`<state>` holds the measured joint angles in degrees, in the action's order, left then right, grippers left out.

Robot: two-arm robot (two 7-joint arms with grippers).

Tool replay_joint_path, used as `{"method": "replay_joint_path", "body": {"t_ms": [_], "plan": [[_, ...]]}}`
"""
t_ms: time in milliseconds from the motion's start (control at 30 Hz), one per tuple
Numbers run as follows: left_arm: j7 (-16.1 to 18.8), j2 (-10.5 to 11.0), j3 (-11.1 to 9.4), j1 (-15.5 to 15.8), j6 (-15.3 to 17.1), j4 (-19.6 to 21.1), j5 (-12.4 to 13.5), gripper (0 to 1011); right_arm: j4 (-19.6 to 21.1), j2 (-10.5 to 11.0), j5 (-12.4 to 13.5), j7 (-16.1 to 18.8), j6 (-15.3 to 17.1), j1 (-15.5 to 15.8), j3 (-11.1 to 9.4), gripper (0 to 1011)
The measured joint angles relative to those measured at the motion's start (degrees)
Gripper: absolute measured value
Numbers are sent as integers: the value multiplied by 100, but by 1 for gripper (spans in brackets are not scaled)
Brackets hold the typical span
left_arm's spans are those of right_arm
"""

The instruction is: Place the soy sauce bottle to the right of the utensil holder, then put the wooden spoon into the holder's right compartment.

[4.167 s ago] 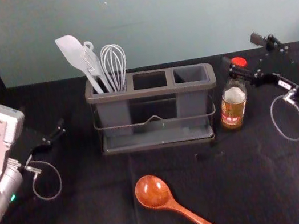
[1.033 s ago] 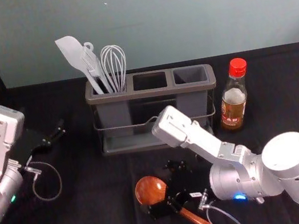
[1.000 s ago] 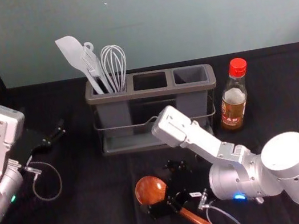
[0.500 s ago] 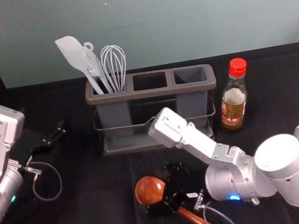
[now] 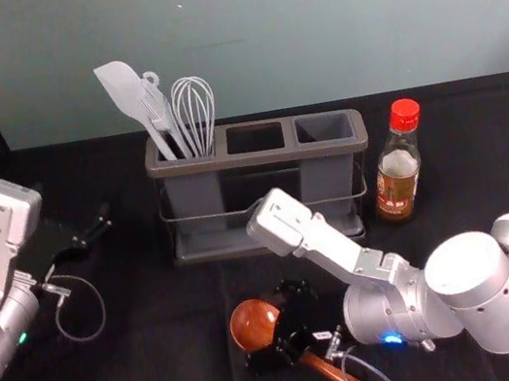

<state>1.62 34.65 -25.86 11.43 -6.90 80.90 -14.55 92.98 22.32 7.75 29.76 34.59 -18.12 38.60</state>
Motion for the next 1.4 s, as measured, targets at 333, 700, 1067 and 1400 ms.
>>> {"method": "replay_joint_path", "body": {"t_ms": [333, 700, 1067, 1400], "plan": [[0, 0, 0, 0, 0, 0, 0, 1005, -82, -59, -17, 56, 26, 10, -47, 1002], [0, 0, 0, 0, 0, 0, 0, 1005, -77, -56, -19, 52, 26, 10, -47, 1002], [0, 0, 0, 0, 0, 0, 0, 1005, -76, -55, -20, 49, 26, 10, -47, 837], [0, 0, 0, 0, 0, 0, 0, 1005, -77, -55, -20, 49, 26, 10, -47, 838]]}}
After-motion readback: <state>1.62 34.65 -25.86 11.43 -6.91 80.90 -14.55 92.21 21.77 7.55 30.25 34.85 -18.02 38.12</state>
